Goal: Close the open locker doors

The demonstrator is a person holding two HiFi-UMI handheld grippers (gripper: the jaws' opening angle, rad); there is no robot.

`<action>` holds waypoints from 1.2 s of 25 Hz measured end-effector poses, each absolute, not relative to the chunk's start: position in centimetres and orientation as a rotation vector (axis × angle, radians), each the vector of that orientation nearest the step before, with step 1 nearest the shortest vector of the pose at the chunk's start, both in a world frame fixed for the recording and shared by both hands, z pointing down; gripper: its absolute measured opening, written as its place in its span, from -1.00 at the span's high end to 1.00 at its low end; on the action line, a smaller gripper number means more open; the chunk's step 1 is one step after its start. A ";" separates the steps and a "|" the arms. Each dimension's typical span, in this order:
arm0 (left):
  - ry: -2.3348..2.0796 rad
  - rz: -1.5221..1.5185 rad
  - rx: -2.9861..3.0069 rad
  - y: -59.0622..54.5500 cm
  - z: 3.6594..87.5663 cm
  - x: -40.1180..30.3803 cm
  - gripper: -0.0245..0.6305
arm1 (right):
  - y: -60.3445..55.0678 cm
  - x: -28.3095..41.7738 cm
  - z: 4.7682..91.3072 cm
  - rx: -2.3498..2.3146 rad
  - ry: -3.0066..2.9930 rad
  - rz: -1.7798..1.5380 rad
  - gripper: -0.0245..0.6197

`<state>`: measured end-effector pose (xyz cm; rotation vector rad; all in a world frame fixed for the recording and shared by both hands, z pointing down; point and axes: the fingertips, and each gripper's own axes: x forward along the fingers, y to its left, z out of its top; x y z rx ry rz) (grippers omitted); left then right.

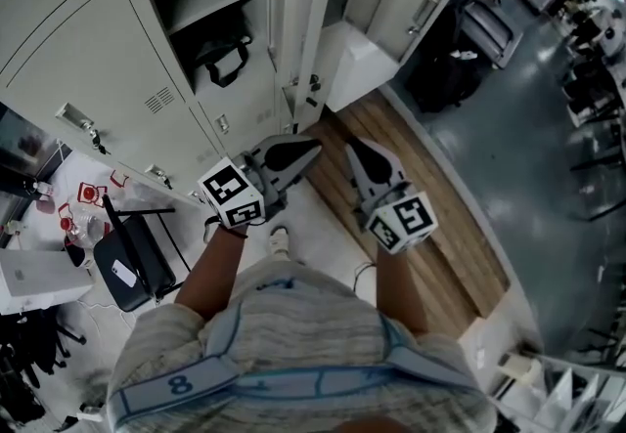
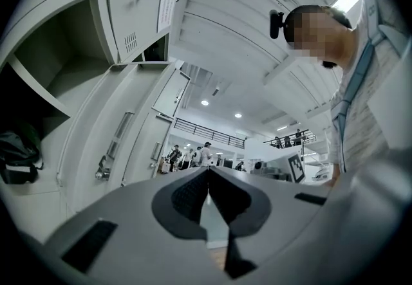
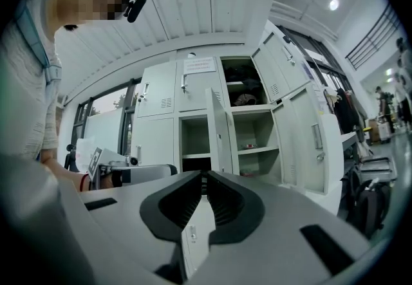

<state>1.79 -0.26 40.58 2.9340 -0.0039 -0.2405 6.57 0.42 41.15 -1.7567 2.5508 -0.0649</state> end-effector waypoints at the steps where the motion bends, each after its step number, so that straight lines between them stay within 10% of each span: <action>1: -0.006 -0.238 2.934 -0.7 40.7 1.8 0.91 | -0.1 6.6 41.2 -1.754 2.557 -0.069 0.91; 30: -0.107 -0.176 2.974 -10.5 41.4 -1.5 0.91 | -12.8 4.1 41.0 -1.593 2.750 -0.077 0.74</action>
